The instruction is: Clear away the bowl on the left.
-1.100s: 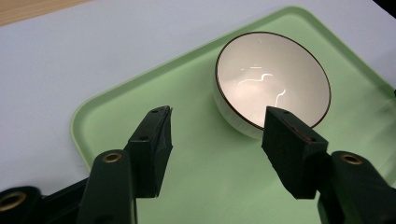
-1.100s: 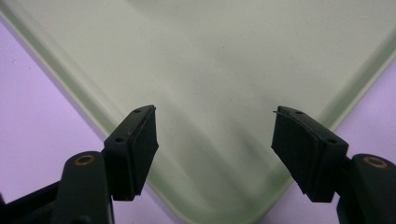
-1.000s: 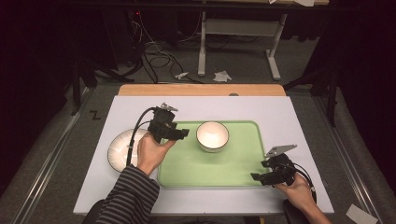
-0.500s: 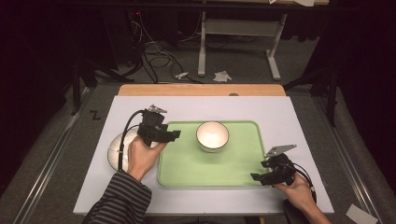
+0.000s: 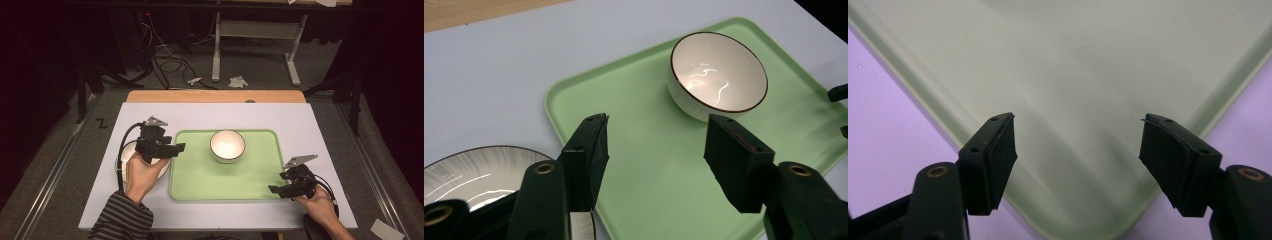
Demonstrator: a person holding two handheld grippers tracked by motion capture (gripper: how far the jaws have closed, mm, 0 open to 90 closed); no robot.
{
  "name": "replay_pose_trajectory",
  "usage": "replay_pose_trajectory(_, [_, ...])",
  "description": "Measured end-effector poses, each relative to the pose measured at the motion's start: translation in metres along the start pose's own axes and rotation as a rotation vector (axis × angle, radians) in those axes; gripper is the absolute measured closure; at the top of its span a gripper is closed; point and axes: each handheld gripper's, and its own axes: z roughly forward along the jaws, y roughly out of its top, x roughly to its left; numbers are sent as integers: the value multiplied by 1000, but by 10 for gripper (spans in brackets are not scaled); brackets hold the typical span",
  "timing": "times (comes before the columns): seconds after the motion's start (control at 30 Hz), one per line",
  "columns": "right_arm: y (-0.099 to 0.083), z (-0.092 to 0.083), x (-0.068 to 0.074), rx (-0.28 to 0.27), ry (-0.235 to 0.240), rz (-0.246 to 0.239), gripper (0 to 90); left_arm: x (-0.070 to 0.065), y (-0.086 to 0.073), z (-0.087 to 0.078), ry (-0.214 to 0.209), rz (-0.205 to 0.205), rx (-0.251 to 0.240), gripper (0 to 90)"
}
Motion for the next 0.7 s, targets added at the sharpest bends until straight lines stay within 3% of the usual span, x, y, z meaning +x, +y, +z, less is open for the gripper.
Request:
replay_pose_trajectory(0.43, [0, 0, 1, 2, -5, -4, 322, -11, -18, -5, -36, 9, -23, 416])
replay_pose_trajectory(0.6, [0, 0, 0, 3, 0, 3, 319, -3, -31, -2, -57, -13, -3, 436])
replay_pose_trajectory(0.7, [0, 0, 0, 2, 1, 14, 319, -3, -34, -3, -59, -6, -8, 431])
